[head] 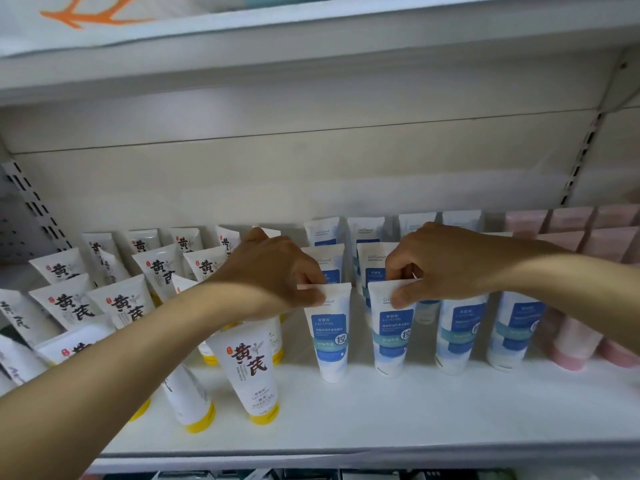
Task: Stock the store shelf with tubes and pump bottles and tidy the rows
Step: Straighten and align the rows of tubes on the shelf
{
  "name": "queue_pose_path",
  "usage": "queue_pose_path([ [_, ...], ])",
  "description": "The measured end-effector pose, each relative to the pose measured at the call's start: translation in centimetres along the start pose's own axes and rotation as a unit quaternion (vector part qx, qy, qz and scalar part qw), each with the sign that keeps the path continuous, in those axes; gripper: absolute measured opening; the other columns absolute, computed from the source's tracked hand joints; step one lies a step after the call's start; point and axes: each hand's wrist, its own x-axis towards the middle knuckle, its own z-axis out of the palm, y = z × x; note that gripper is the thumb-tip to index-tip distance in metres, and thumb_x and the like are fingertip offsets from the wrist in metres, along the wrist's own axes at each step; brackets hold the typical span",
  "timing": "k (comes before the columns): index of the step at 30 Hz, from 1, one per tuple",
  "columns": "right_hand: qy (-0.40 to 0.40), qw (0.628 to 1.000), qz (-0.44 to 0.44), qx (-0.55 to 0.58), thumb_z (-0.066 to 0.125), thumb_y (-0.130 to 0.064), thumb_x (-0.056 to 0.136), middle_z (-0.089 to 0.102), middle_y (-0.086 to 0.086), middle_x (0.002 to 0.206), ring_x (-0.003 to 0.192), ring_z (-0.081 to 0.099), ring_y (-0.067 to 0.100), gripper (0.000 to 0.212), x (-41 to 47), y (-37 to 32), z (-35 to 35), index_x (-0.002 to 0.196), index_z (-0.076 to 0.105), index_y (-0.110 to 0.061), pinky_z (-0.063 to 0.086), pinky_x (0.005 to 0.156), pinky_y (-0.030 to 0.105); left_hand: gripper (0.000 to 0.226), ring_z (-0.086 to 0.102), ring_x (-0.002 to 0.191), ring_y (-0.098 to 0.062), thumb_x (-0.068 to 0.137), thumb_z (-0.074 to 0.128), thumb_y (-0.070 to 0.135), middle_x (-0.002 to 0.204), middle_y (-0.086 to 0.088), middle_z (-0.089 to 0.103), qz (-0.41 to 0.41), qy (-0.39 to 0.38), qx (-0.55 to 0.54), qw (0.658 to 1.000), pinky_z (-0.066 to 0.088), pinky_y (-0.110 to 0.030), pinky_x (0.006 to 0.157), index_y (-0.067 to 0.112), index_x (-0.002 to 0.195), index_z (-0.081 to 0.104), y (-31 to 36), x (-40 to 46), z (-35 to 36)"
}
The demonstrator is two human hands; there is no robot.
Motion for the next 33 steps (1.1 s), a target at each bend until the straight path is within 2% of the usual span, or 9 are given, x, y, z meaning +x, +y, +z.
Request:
queue_pose_path([
  [2,0.001,1.0,-0.005,0.017,0.059,-0.059,0.083,0.07,-0.014,0.079,0.07,0.063,0.005,0.034,0.1,-0.1,-0.5,0.092,0.071,-0.028,0.052,0.069,0.025,0.025,0.033,0.075,0.013,0.087,0.059,0.053,0.075,0.026,0.048,-0.001,0.001,-0.003,1.0,0.023,-0.011,0.075,0.037,0.103,0.07,0.1,0.0,-0.1],
  [6,0.073,0.995,-0.014,0.067,0.045,-0.057,0.083,0.069,-0.006,0.077,0.068,0.063,0.012,0.045,0.5,0.6,-2.0,0.089,0.072,-0.02,0.05,0.066,0.029,0.027,0.044,0.083,0.008,0.085,0.054,0.061,0.079,0.026,0.057,-0.007,0.045,-0.022,0.999,0.026,-0.027,0.088,0.041,0.092,0.07,-0.7,0.6,-1.4],
  [8,0.112,0.99,0.001,0.084,0.052,-0.044,0.088,0.069,-0.008,0.081,0.071,0.063,0.01,0.033,1.2,1.3,-2.4,0.091,0.073,-0.018,0.048,0.068,0.029,0.017,0.05,0.086,0.004,0.088,0.055,0.055,0.09,0.024,0.066,0.001,0.09,-0.017,0.996,0.029,-0.031,0.094,0.043,0.092,0.067,-1.7,1.4,-2.1],
  [11,0.136,0.988,0.019,0.072,0.062,-0.026,0.091,0.068,-0.014,0.086,0.077,0.061,0.005,0.013,2.1,1.9,-2.5,0.093,0.073,-0.021,0.048,0.073,0.029,0.014,0.054,0.093,-0.002,0.09,0.06,0.045,0.104,0.022,0.069,-0.003,0.117,0.007,0.993,0.027,-0.029,0.091,0.04,0.1,0.069,-2.4,3.1,-2.0],
  [16,0.129,0.991,0.024,0.024,0.062,-0.027,0.092,0.068,-0.008,0.098,0.088,0.063,0.012,0.017,2.9,1.4,-2.4,0.103,0.072,-0.018,0.051,0.085,0.036,0.024,0.048,0.103,-0.002,0.09,0.059,0.047,0.115,0.021,0.065,-0.018,0.09,0.041,0.995,0.021,-0.026,0.09,0.04,0.112,0.067,-1.8,4.6,-0.9],
  [20,0.142,0.99,0.004,0.021,0.06,-0.025,0.093,0.067,-0.008,0.096,0.088,0.062,0.013,0.016,2.5,1.1,-2.6,0.101,0.072,-0.018,0.05,0.083,0.033,0.02,0.053,0.095,0.002,0.09,0.059,0.047,0.109,0.023,0.068,-0.013,0.093,-0.008,0.996,0.022,-0.026,0.09,0.041,0.107,0.068,-1.9,3.8,-1.2],
  [25,0.169,0.983,-0.006,0.07,0.06,-0.025,0.093,0.068,-0.013,0.087,0.078,0.062,0.007,0.014,1.5,1.2,-2.3,0.095,0.073,-0.02,0.049,0.073,0.026,0.019,0.057,0.094,-0.003,0.092,0.058,0.042,0.093,0.026,0.061,-0.059,0.092,-0.082,0.991,0.038,-0.038,0.101,0.04,0.108,0.068,-2.1,1.0,-3.0],
  [30,0.174,0.977,-0.038,0.121,0.055,-0.038,0.087,0.07,-0.011,0.082,0.075,0.064,0.007,0.023,0.6,0.6,-2.4,0.089,0.071,-0.022,0.053,0.073,0.032,0.014,0.062,0.095,-0.001,0.087,0.064,0.037,0.096,0.021,0.07,-0.144,0.117,-0.192,0.964,0.051,-0.029,0.088,0.04,0.098,0.072,-3.4,-2.3,-4.3],
  [33,0.167,0.974,-0.08,0.134,0.055,-0.042,0.085,0.068,-0.017,0.08,0.074,0.063,0.002,0.024,0.5,-0.7,-2.6,0.088,0.071,-0.024,0.049,0.071,0.025,0.011,0.062,0.087,0.007,0.085,0.07,0.034,0.089,0.021,0.072,-0.165,0.142,-0.213,0.952,0.048,-0.013,0.074,0.038,0.094,0.074,-3.3,-4.3,-4.4],
])
